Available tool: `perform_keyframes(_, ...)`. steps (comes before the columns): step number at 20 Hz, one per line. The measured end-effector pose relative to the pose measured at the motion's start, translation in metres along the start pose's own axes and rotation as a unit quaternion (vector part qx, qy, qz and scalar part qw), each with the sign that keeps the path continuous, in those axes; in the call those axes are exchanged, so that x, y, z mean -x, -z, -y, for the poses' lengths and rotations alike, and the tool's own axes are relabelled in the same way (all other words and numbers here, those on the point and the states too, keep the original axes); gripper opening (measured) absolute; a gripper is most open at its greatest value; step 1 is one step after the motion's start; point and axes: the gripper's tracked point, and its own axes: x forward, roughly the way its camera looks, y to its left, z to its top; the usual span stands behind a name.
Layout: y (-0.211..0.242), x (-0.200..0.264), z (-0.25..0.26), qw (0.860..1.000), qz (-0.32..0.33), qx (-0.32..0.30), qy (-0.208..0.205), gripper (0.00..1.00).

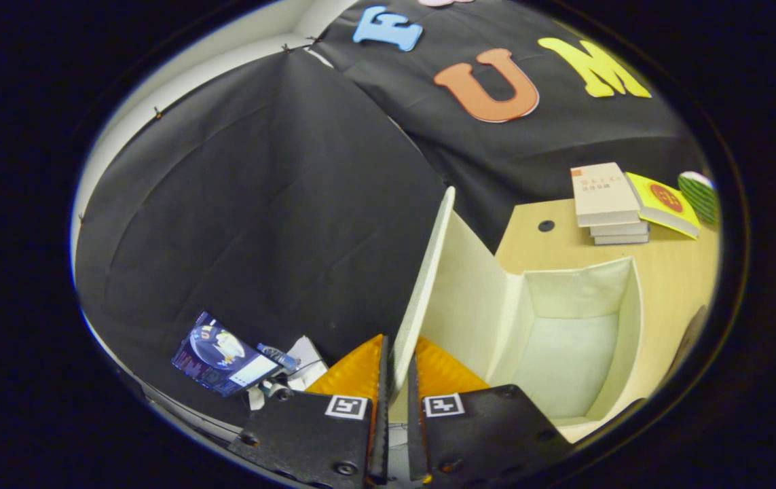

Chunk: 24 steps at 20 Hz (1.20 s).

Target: Open the storage box then place both shoes into the box .Put the left shoe in first, then the right shoe, with the right side of both shoes facing outward in a uniform manner.

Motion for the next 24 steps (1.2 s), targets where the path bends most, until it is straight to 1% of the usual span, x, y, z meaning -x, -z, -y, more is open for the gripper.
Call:
perform_keyframes(2, 0.008, -0.012, -0.015, 1.0, -0.007, 0.014, -0.016, 0.24)
perform_keyframes(3, 0.014, -0.016, -0.02, 1.0, -0.011, 0.014, -0.024, 0.34)
perform_keyframes(4, 0.017, -0.016, -0.022, 0.999, -0.015, 0.014, -0.027, 0.41)
perform_keyframes(6, 0.02, -0.022, -0.014, 0.999, -0.017, 0.022, -0.015, 0.58)
perform_keyframes(10, 0.014, -0.018, 0.0, 0.999, 0.005, 0.03, 0.015, 0.91)
perform_keyframes(13, 0.005, -0.003, 0.013, 0.998, 0.034, 0.048, 0.036, 0.91)
perform_keyframes(16, -0.01, 0.029, 0.03, 0.99, 0.076, 0.097, 0.068, 0.91)
perform_keyframes(18, -0.022, 0.059, 0.046, 0.98, 0.104, 0.137, 0.103, 0.91)
perform_keyframes(20, -0.032, 0.096, 0.058, 0.964, 0.133, 0.175, 0.147, 0.92)
perform_keyframes(22, -0.04, 0.139, 0.066, 0.949, 0.165, 0.195, 0.183, 0.97)
perform_keyframes(24, -0.047, 0.174, 0.081, 0.939, 0.189, 0.2, 0.204, 1.0)
